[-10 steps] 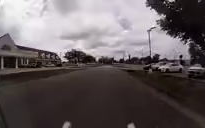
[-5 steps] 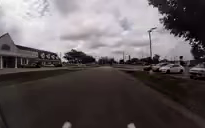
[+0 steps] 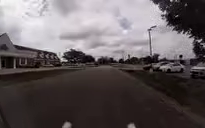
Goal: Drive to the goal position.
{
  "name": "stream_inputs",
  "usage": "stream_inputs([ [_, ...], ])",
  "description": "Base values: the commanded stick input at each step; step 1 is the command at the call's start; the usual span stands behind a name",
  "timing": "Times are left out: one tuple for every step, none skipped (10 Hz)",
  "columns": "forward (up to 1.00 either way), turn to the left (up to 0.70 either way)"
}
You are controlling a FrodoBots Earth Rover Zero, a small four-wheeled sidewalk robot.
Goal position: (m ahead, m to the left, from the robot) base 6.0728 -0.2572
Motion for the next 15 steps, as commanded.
stream_inputs([
  [0.45,0.00],
  [0.45,0.00],
  [0.45,0.00],
  [0.45,0.00],
  [0.45,0.00],
  [0.45,0.00],
  [0.45,0.00],
  [0.45,0.00],
  [0.45,0.00],
  [0.45,0.00],
  [0.45,0.00],
  [0.45,0.00],
  [0.45,0.00],
  [0.45,0.00],
  [0.45,0.00],
])
